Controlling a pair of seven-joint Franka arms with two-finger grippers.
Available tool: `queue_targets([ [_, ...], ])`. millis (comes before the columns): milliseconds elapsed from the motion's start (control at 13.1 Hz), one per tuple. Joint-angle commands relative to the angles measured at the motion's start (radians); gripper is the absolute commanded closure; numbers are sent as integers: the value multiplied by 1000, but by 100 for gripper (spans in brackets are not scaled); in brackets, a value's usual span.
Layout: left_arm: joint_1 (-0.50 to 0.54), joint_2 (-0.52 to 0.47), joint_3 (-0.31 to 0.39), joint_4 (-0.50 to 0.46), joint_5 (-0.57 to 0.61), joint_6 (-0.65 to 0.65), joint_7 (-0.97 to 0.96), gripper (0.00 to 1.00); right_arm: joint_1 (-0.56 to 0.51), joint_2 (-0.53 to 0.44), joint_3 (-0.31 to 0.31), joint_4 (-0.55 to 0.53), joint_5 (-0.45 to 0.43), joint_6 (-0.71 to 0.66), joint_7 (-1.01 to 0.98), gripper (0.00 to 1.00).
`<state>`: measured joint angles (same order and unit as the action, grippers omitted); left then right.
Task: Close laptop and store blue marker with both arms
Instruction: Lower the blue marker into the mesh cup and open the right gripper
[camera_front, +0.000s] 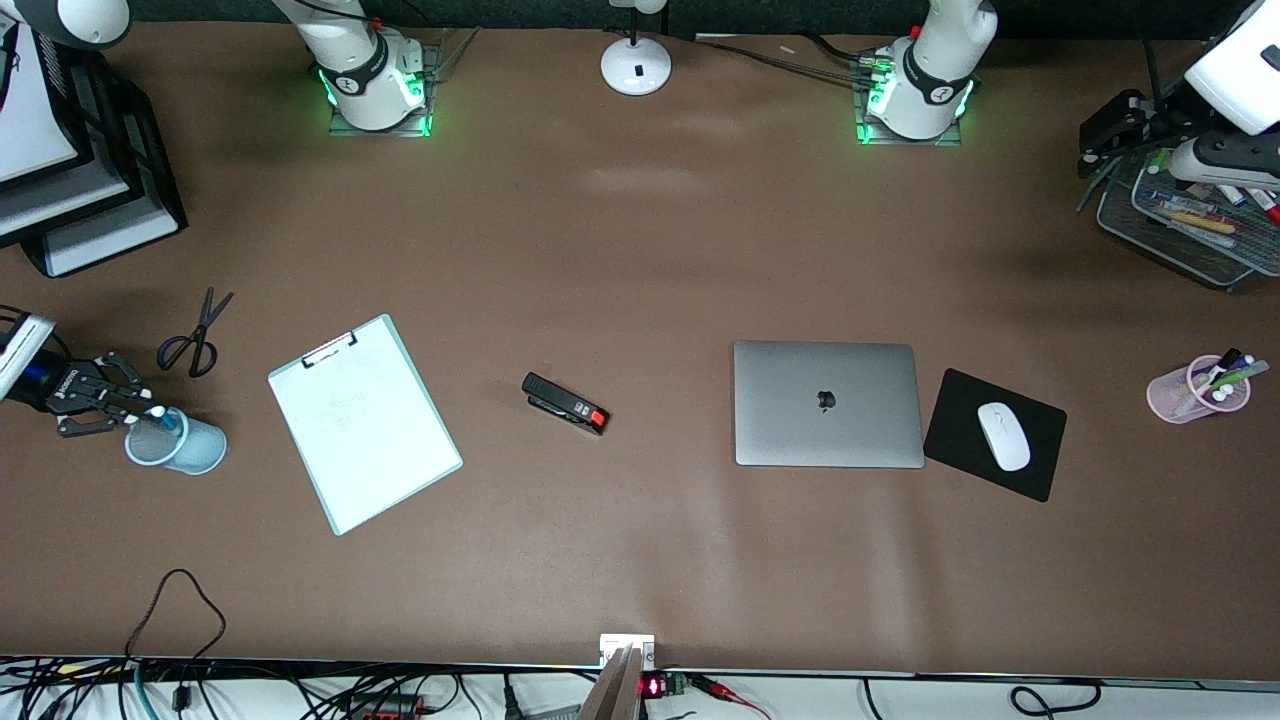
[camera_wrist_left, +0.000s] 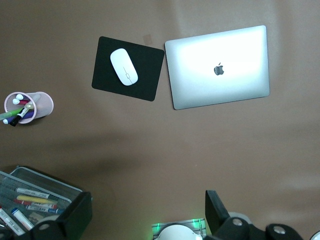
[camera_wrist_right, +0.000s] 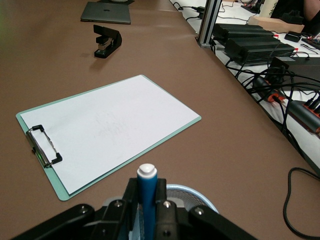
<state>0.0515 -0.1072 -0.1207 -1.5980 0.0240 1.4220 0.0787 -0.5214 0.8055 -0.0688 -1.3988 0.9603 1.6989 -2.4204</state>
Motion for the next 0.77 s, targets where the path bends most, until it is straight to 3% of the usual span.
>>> queue_targets([
  [0,4,-54,10,-82,-18,63,26,0,-20,18,11,30,17,-21,-5,46],
  [77,4,-52,12,-79,-18,63,26,0,-22,18,9,30,15,-21,0,0],
  [689,5,-48,12,-69,-32,57,27,0,-32,-11,6,30,0,-39,89,0],
])
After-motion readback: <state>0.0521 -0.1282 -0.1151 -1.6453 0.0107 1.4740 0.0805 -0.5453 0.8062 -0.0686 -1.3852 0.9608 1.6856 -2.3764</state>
